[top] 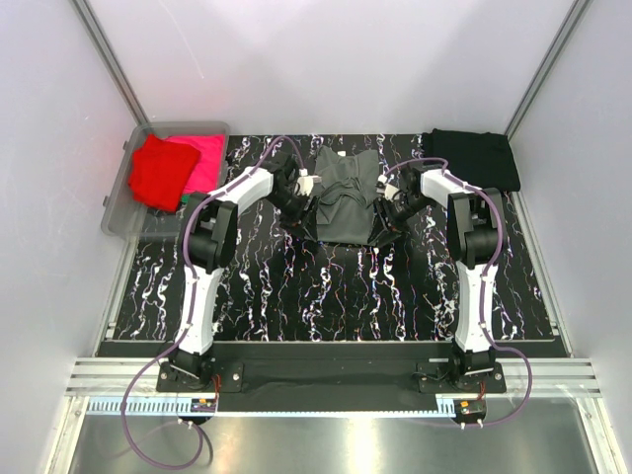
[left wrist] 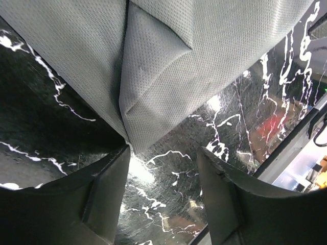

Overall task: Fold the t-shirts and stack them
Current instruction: Fold the tshirt

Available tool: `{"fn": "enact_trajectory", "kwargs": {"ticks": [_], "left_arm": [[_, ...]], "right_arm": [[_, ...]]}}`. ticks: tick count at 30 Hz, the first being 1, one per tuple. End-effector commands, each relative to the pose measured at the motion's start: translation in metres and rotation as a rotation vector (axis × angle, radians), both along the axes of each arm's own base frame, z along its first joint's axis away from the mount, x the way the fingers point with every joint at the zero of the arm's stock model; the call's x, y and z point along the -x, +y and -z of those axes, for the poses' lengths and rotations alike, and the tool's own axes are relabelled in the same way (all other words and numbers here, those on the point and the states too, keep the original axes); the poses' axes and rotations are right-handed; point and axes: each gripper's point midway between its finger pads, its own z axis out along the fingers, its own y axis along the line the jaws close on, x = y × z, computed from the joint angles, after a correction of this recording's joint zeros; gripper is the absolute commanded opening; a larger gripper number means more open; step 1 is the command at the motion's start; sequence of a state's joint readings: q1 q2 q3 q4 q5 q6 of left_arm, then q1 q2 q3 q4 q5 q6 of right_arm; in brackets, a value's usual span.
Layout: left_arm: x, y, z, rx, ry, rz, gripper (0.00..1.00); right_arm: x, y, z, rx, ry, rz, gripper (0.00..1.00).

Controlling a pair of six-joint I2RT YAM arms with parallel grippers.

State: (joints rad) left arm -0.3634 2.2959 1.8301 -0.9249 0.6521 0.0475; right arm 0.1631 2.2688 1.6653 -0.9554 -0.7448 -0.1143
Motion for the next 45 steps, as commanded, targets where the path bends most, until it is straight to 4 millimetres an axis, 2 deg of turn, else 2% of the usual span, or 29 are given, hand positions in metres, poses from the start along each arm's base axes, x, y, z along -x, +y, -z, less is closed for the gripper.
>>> {"fn": "enact_trajectory", "kwargs": {"ticks": [1,6,8,11,12,14,15,16,18,20,21,24,27,28,30,31,32,33,34,35,37,38,40,45], "left_arm": [[-0.013,-0.004,0.001,0.017,-0.029,-0.001,0.60],[-0.012,-0.004,0.005,0.014,-0.023,0.002,0.51],[-0.012,-0.004,0.006,0.015,-0.022,0.003,0.50],[-0.011,-0.003,0.006,0.014,-0.025,0.008,0.43],[-0.010,-0.003,0.006,0.012,-0.021,0.009,0.38],[-0.008,-0.003,0.006,0.012,-0.021,0.012,0.32],[-0.007,-0.004,0.006,0.016,-0.021,0.019,0.23],[-0.007,-0.004,0.006,0.018,-0.023,0.022,0.18],[-0.007,-0.003,0.006,0.015,-0.024,0.022,0.14],[-0.007,-0.003,0.006,0.013,-0.030,0.026,0.05],[-0.007,-0.003,0.005,0.007,-0.037,0.030,0.00],[-0.004,-0.002,0.002,0.002,-0.048,0.040,0.00],[-0.004,-0.002,-0.009,0.008,-0.072,0.044,0.00],[-0.003,-0.002,-0.019,0.012,-0.092,0.047,0.00],[-0.001,-0.002,-0.031,0.019,-0.119,0.053,0.00],[0.001,-0.002,-0.046,0.029,-0.149,0.054,0.00],[0.002,-0.003,-0.055,0.035,-0.167,0.057,0.00],[0.006,-0.005,-0.063,0.041,-0.184,0.072,0.00],[0.009,-0.006,-0.080,0.055,-0.223,0.079,0.00],[0.014,-0.007,-0.088,0.060,-0.234,0.086,0.00],[0.024,-0.012,-0.107,0.069,-0.279,0.116,0.00],[0.029,-0.013,-0.112,0.071,-0.286,0.125,0.00],[0.043,-0.019,-0.124,0.075,-0.319,0.163,0.00],[0.077,-0.031,-0.140,0.068,-0.375,0.256,0.00]], "right_arm": [[-0.003,-0.021,0.007,0.141,-0.056,-0.012,0.52],[-0.009,-0.025,0.015,0.185,-0.061,-0.001,0.52],[-0.010,-0.024,0.018,0.182,-0.054,-0.002,0.52],[-0.012,-0.021,0.022,0.182,-0.051,-0.003,0.52],[-0.012,-0.020,0.023,0.182,-0.051,-0.003,0.52],[-0.015,-0.018,0.025,0.180,-0.053,-0.001,0.51],[-0.016,-0.018,0.027,0.180,-0.054,0.005,0.51],[-0.018,-0.017,0.027,0.179,-0.057,0.007,0.50],[-0.017,-0.012,0.032,0.163,-0.038,0.009,0.48],[-0.018,-0.006,0.034,0.143,-0.031,0.007,0.42],[-0.018,-0.004,0.033,0.133,-0.025,0.008,0.27],[-0.020,-0.005,0.029,0.136,-0.046,0.006,0.10],[-0.019,-0.014,0.014,0.146,-0.079,0.015,0.05],[-0.015,-0.017,0.011,0.146,-0.073,0.022,0.04],[-0.015,-0.024,-0.009,0.138,-0.104,0.051,0.04],[-0.011,-0.027,-0.013,0.139,-0.105,0.056,0.04],[-0.012,-0.028,-0.030,0.133,-0.146,0.061,0.03],[-0.009,-0.031,-0.037,0.140,-0.166,0.052,0.03],[-0.007,-0.033,-0.045,0.142,-0.186,0.048,0.03],[-0.003,-0.034,-0.058,0.142,-0.221,0.046,0.03],[0.005,-0.036,-0.069,0.142,-0.242,0.034,0.04],[0.007,-0.037,-0.080,0.138,-0.270,0.034,0.04],[0.014,-0.037,-0.089,0.134,-0.279,0.030,0.04],[0.035,-0.040,-0.120,0.122,-0.335,0.015,0.06]]}}
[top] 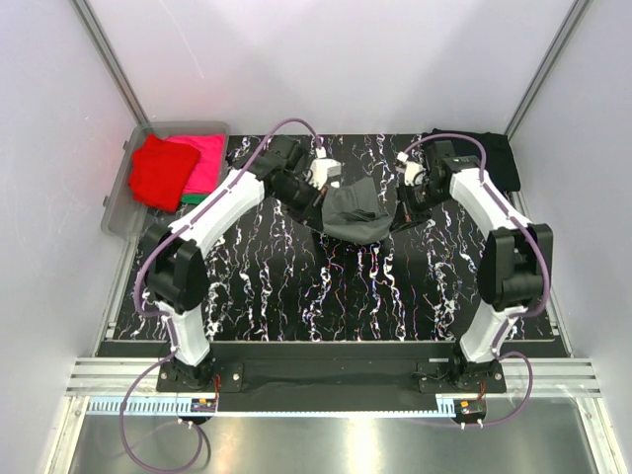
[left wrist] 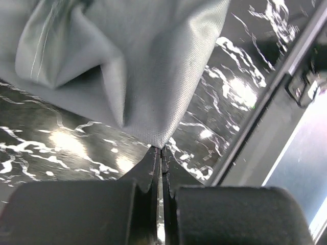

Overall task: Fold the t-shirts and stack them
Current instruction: Fold the tshirt

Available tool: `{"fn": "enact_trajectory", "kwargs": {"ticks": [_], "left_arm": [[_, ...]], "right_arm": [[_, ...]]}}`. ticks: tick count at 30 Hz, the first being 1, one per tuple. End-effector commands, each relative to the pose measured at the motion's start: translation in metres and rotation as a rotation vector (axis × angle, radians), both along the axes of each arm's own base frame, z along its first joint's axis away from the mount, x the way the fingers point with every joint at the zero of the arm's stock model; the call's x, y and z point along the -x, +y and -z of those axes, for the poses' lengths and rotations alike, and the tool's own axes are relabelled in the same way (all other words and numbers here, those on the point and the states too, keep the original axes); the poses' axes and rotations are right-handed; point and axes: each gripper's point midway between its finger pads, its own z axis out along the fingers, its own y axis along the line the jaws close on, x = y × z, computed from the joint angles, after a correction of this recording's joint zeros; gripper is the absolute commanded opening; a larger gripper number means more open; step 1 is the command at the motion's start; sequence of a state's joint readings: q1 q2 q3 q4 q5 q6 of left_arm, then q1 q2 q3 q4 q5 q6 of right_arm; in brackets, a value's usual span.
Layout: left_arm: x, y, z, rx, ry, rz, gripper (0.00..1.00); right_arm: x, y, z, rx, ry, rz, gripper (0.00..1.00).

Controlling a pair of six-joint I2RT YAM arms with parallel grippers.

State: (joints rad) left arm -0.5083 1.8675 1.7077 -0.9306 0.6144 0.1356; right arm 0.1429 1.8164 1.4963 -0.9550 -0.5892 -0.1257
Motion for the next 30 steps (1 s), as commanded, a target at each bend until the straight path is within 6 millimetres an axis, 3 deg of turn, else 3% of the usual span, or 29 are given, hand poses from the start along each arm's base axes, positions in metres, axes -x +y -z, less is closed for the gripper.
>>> {"fn": "enact_trajectory", "kwargs": {"ticks": [1,6,10,15,16,18,21,22,26,27,28,29,30], "left_arm": [[0.024,0.002,-0.007,-0.037,-0.047,0.056,0.00],[0.037,0.010,-0.004,-0.067,-0.053,0.070,0.00],[0.043,0.017,0.007,-0.096,-0.036,0.070,0.00],[0.032,0.022,0.014,-0.122,-0.054,0.055,0.00],[0.025,0.021,0.012,-0.128,-0.074,0.046,0.00],[0.009,0.025,0.008,-0.134,-0.103,0.020,0.00],[-0.035,0.027,-0.001,-0.138,-0.165,-0.035,0.00],[-0.045,0.028,-0.002,-0.137,-0.175,-0.047,0.00],[-0.100,0.036,0.007,-0.170,-0.224,-0.105,0.00],[-0.121,0.037,0.020,-0.210,-0.238,-0.131,0.00],[-0.133,0.038,0.028,-0.235,-0.251,-0.149,0.02],[-0.145,0.040,0.035,-0.261,-0.263,-0.168,0.12],[-0.163,0.045,0.050,-0.319,-0.280,-0.205,0.14]], "right_arm": [[0.018,-0.008,-0.017,0.021,-0.029,-0.023,0.06],[0.028,-0.011,-0.030,0.028,-0.075,-0.037,0.07],[0.034,-0.010,-0.021,0.016,-0.047,-0.036,0.07],[0.012,-0.010,-0.018,0.030,-0.092,-0.046,0.07],[-0.002,-0.008,-0.028,0.029,-0.135,-0.049,0.07],[-0.021,-0.007,-0.026,0.036,-0.154,-0.055,0.07],[-0.063,-0.002,-0.033,0.037,-0.212,-0.057,0.08],[-0.085,0.001,-0.033,0.035,-0.233,-0.055,0.08],[-0.138,0.006,-0.014,0.037,-0.261,-0.052,0.08],[-0.146,0.008,-0.006,0.044,-0.261,-0.053,0.10],[-0.160,0.010,0.012,0.052,-0.253,-0.056,0.27],[-0.169,0.008,0.021,0.072,-0.257,-0.056,0.35],[-0.178,0.011,0.023,0.081,-0.281,-0.066,0.39]]}}
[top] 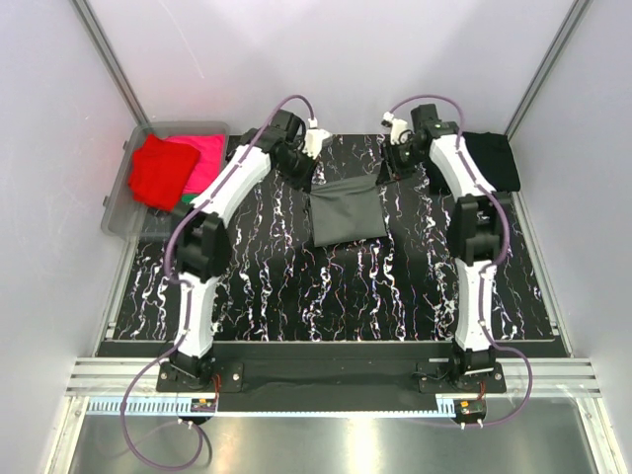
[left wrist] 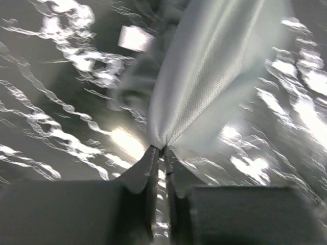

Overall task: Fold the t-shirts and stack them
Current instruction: Fold the tshirt, then neatly place the folded tshirt to the corner

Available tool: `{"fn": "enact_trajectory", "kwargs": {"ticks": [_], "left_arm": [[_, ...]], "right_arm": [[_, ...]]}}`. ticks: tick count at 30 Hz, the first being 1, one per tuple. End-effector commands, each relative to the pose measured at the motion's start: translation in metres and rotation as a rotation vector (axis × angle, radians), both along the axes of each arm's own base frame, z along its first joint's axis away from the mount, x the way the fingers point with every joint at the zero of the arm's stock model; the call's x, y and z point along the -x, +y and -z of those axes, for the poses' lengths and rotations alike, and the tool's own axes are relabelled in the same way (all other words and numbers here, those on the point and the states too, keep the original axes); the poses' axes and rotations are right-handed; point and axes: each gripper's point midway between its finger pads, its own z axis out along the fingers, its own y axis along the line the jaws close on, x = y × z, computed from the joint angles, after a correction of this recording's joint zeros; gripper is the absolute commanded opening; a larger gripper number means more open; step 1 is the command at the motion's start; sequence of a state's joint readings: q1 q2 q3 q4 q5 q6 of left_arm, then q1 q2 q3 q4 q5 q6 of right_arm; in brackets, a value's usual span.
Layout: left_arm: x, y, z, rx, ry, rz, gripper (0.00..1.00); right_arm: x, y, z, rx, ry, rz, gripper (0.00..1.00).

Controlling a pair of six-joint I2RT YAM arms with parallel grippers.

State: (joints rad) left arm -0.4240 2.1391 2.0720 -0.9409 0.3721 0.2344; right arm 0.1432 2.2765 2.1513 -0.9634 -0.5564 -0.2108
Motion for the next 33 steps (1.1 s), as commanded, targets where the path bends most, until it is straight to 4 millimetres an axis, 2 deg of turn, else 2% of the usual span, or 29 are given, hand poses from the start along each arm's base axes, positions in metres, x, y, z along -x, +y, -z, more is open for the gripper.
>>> {"fn": "enact_trajectory", "kwargs": {"ticks": [1,2,3,5,6,7,9,10,13,14,17,18,20,21,22,27,28,29,31,33], "left_arm": [[-0.047,0.018,0.038,-0.159,-0.058,-0.108,0.15],[-0.048,0.017,0.040,-0.166,-0.060,-0.122,0.17],[-0.048,0.022,0.036,-0.181,-0.074,-0.140,0.23],[-0.046,0.023,0.023,-0.163,-0.097,-0.165,0.29],[-0.040,0.027,0.011,-0.152,-0.111,-0.177,0.32],[-0.039,0.028,0.004,-0.140,-0.122,-0.186,0.35],[-0.028,0.031,-0.004,-0.123,-0.110,-0.191,0.46],[-0.025,0.032,-0.003,-0.121,-0.103,-0.192,0.47],[-0.018,0.038,0.003,-0.122,-0.075,-0.195,0.48],[-0.018,0.042,0.004,-0.117,-0.062,-0.203,0.49],[-0.011,0.035,-0.004,-0.040,-0.021,-0.152,0.53],[-0.008,0.025,-0.010,0.030,0.007,-0.109,0.54],[-0.005,0.025,-0.012,0.112,0.070,-0.076,0.55],[0.002,0.014,-0.012,0.193,0.127,-0.024,0.55],[0.004,0.014,-0.008,0.210,0.154,-0.017,0.55],[0.021,0.003,0.020,0.283,0.309,0.050,0.53],[0.023,0.001,0.026,0.283,0.326,0.055,0.52],[0.024,0.001,0.034,0.275,0.342,0.062,0.51],[0.027,0.000,0.043,0.245,0.343,0.079,0.51],[0.028,0.001,0.050,0.219,0.343,0.081,0.50]], "right_arm": [[-0.032,-0.004,0.035,0.081,-0.035,-0.010,0.43],[-0.035,-0.008,0.034,0.112,-0.054,-0.009,0.45],[-0.036,-0.010,0.029,0.120,-0.073,-0.013,0.46],[-0.032,-0.016,0.009,0.122,-0.105,-0.016,0.49],[-0.029,-0.019,0.004,0.121,-0.113,-0.019,0.50],[-0.024,-0.029,-0.004,0.119,-0.113,-0.005,0.51],[-0.012,-0.033,0.001,0.095,-0.080,-0.018,0.53],[-0.010,-0.039,-0.003,0.083,-0.077,-0.012,0.54],[0.015,-0.025,0.002,-0.058,0.024,-0.079,0.57],[0.028,-0.016,0.002,-0.112,0.069,-0.121,0.57],[0.052,-0.004,0.003,-0.215,0.156,-0.185,0.63],[0.053,-0.003,0.002,-0.229,0.161,-0.194,0.73],[0.056,-0.002,0.013,-0.250,0.207,-0.203,0.79],[0.052,0.000,0.013,-0.252,0.203,-0.214,0.79],[0.052,0.000,0.026,-0.256,0.237,-0.212,0.80],[0.051,0.003,0.035,-0.286,0.242,-0.244,0.83],[0.051,0.003,0.042,-0.295,0.266,-0.242,0.83],[0.049,0.004,0.044,-0.305,0.271,-0.241,0.83],[0.037,0.003,0.042,-0.331,0.250,-0.237,0.95],[0.027,0.002,0.037,-0.322,0.202,-0.246,0.96]]}}
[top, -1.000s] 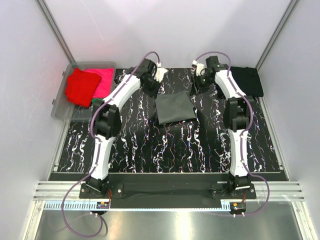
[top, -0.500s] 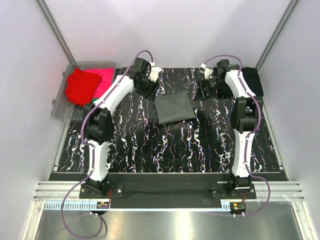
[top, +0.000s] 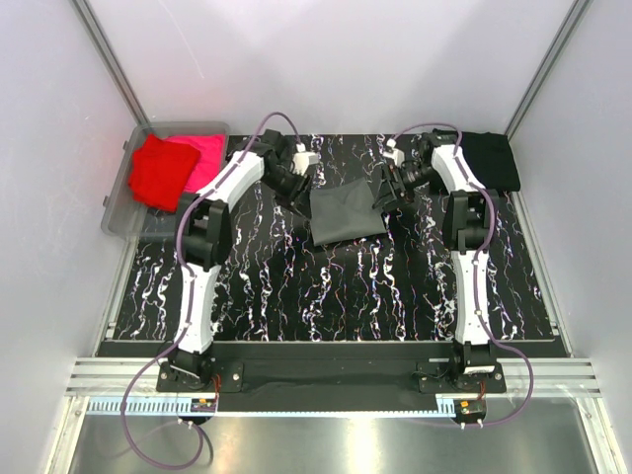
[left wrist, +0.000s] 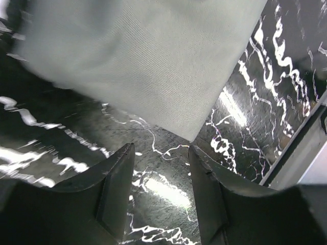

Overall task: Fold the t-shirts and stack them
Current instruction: Neatly place the folded tshirt to the corner

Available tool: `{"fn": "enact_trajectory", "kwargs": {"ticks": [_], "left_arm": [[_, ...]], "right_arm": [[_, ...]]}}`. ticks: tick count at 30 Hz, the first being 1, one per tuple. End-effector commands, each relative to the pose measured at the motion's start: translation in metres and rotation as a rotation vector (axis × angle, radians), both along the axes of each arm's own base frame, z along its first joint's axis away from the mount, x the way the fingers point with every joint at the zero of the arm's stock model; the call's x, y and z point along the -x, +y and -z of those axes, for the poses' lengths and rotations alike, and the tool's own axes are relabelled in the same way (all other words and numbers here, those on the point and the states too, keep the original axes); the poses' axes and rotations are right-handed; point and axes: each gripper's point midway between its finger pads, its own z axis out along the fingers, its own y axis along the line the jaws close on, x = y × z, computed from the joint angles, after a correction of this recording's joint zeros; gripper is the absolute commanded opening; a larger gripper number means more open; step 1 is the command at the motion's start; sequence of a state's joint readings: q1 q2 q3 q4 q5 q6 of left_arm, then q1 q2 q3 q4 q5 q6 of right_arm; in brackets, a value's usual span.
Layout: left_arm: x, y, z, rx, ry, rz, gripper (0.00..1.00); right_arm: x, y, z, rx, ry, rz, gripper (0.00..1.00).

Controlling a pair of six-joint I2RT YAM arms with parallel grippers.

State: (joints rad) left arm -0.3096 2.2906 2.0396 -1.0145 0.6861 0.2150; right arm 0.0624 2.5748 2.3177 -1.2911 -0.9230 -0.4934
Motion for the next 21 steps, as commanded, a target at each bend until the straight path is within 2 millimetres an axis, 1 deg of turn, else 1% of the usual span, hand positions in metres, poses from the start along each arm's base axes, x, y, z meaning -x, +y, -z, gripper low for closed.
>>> {"fn": "enact_trajectory", "kwargs": {"ticks": [1,2,3,5,7,10,12,16,18,21], "left_arm": [[0.009,-0.014,-0.011,0.049,-0.012,0.071,0.50],[0.011,-0.016,-0.008,0.048,-0.008,0.080,0.50],[0.012,-0.017,-0.008,0.048,-0.005,0.086,0.50],[0.013,-0.021,-0.005,0.050,-0.003,0.098,0.50],[0.011,-0.023,-0.004,0.047,-0.007,0.103,0.50],[0.009,-0.027,-0.001,0.034,-0.012,0.104,0.50],[0.009,-0.025,0.001,0.025,-0.012,0.100,0.49],[0.014,-0.024,0.000,0.017,-0.009,0.104,0.49],[0.015,-0.023,0.001,0.012,-0.011,0.107,0.49],[0.015,-0.021,-0.001,0.002,-0.020,0.104,0.49]], "right_arm": [[-0.018,0.003,-0.024,-0.058,-0.080,-0.006,0.96],[-0.022,0.004,-0.024,-0.057,-0.083,0.001,0.96],[-0.030,0.003,-0.023,-0.056,-0.102,0.006,0.96],[-0.036,0.005,-0.021,-0.060,-0.102,0.019,0.97],[-0.037,0.008,-0.013,-0.072,-0.087,0.022,0.99],[-0.032,0.012,0.000,-0.068,-0.039,0.023,0.99],[-0.026,0.013,0.009,-0.062,-0.008,0.019,0.99],[-0.022,0.013,0.025,-0.028,0.024,0.018,0.99],[-0.021,0.014,0.028,-0.027,0.030,0.016,0.99],[-0.017,0.021,0.033,-0.027,0.050,0.005,0.98]]}}
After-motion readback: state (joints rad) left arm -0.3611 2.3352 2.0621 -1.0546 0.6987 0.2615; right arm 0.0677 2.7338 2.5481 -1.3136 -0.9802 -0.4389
